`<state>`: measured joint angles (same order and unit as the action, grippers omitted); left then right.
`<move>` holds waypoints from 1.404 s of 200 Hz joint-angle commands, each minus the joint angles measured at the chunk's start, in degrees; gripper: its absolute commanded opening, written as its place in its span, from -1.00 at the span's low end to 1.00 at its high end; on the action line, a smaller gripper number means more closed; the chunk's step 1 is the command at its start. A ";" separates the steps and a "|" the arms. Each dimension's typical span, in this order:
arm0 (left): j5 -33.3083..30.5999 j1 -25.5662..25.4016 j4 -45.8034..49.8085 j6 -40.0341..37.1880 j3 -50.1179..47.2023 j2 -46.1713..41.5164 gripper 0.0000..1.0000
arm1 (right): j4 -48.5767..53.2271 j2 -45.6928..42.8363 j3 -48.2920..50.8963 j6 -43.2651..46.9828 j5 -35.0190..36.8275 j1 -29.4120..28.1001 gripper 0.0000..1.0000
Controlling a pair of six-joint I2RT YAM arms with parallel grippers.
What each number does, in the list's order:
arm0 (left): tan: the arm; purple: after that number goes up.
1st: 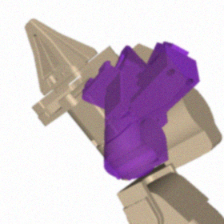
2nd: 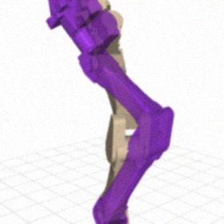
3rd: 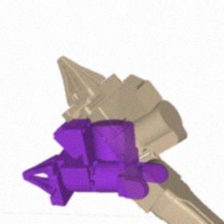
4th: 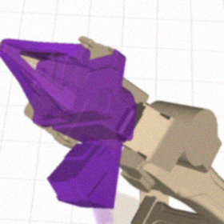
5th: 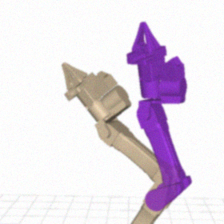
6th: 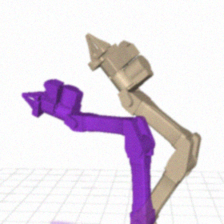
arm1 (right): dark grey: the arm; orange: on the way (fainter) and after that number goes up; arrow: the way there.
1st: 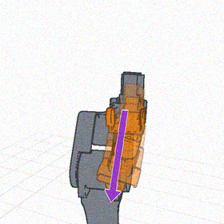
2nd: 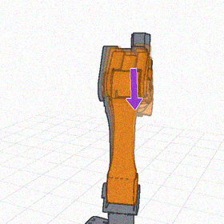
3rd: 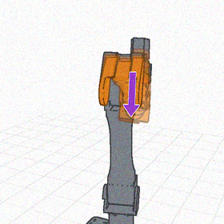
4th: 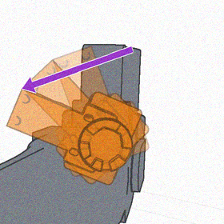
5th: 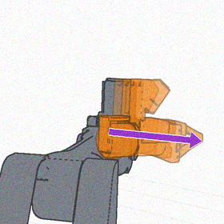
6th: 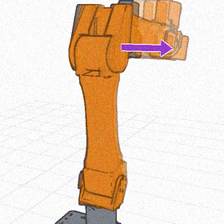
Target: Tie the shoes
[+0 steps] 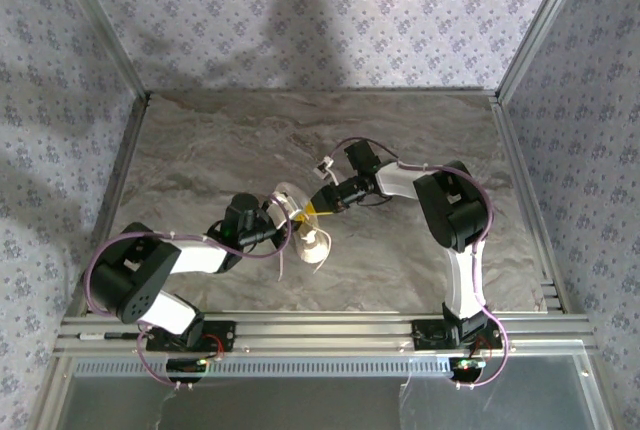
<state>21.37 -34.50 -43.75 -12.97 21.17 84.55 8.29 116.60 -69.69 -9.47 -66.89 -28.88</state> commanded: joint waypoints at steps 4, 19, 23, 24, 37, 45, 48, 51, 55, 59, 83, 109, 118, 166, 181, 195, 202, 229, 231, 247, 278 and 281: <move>0.70 0.37 -2.49 0.14 0.52 -0.60 -1.00 | 1.43 0.91 -1.19 0.60 -1.43 0.17 -0.38; 0.52 0.32 -2.61 0.05 0.37 -0.53 -1.00 | 1.57 1.07 -1.32 0.77 -1.99 -0.27 -0.38; 0.52 0.39 -2.70 0.13 0.36 -0.53 -1.00 | 1.69 1.15 -1.40 0.85 -2.09 -0.34 -0.39; 0.52 0.35 -2.72 0.14 0.36 -0.49 -1.00 | 1.75 1.17 -1.41 0.86 -2.14 -0.36 -0.39; 0.52 0.26 -3.22 0.38 0.29 -0.36 -1.00 | 1.95 1.50 -1.41 1.02 -2.49 -0.55 -0.41; 0.52 0.32 -3.51 0.49 0.22 -0.26 -1.00 | 2.01 1.64 -1.41 1.04 -2.82 -0.65 -0.42; 0.60 0.32 -3.56 0.53 0.25 -0.20 -1.00 | 2.06 1.74 -1.41 1.04 -2.95 -0.65 -0.43; 0.61 0.32 -3.62 0.54 0.23 -0.18 -1.00 | 2.18 1.79 -1.41 1.08 -3.02 -0.72 -0.43; 0.68 0.33 -3.70 0.62 0.19 -0.15 -1.00 | 2.28 1.87 -1.48 1.12 -3.06 -0.71 -0.43; 0.73 0.31 -3.71 0.66 0.19 -0.18 -1.00 | 2.42 1.94 -1.54 1.19 -3.11 -0.78 -0.43; 0.70 0.28 -4.04 0.76 0.10 -0.30 -1.00 | 4.01 2.56 -2.35 2.16 -4.14 -1.04 -0.45; 0.68 0.31 -3.98 0.75 0.10 -0.33 -1.00 | 6.16 3.26 -3.83 3.55 -5.67 -1.75 -0.44; 0.70 0.25 -3.98 0.74 0.05 -0.26 -1.00 | 7.02 3.45 -4.39 4.24 -6.34 -1.99 -0.45; 0.31 0.29 -3.02 0.49 0.10 -0.19 -1.00 | 10.26 2.48 -5.40 6.83 -4.43 -2.08 -1.00; -0.56 0.31 -0.11 0.31 0.42 -1.51 -0.96 | 9.92 1.01 -4.55 6.81 -0.33 -1.71 -1.00; -0.89 0.29 2.62 -0.24 0.57 -3.34 -0.73 | 8.93 -0.59 -3.59 6.84 2.48 -1.54 -1.00; -1.05 0.30 3.60 -0.45 0.20 -4.44 -0.62 | 8.37 -1.18 -3.04 6.76 3.54 -1.56 -1.00; -2.28 0.53 8.20 -1.13 -0.77 -9.39 -0.28 | 8.22 -2.40 -2.38 7.41 6.98 -2.15 -1.00; -2.29 0.52 8.60 -1.17 -0.82 -9.75 -0.26 | 8.18 -2.42 -2.38 7.44 7.20 -2.21 -1.00; -2.62 0.99 12.55 -1.12 -0.78 -12.98 -0.09 | 8.26 -2.58 -2.37 7.63 8.06 -2.68 -1.00; -2.91 3.73 21.03 1.37 -0.53 -21.36 0.19 | 9.38 -3.04 -2.94 8.58 10.00 -3.53 -1.00; -2.78 4.25 21.90 2.19 -0.45 -22.39 0.20 | 9.50 -3.12 -2.99 8.70 10.15 -3.59 -1.00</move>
<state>18.65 -32.75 -30.09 -13.10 20.62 68.20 16.12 115.37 -72.66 -2.87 -59.37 -31.75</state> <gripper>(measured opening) 0.567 0.044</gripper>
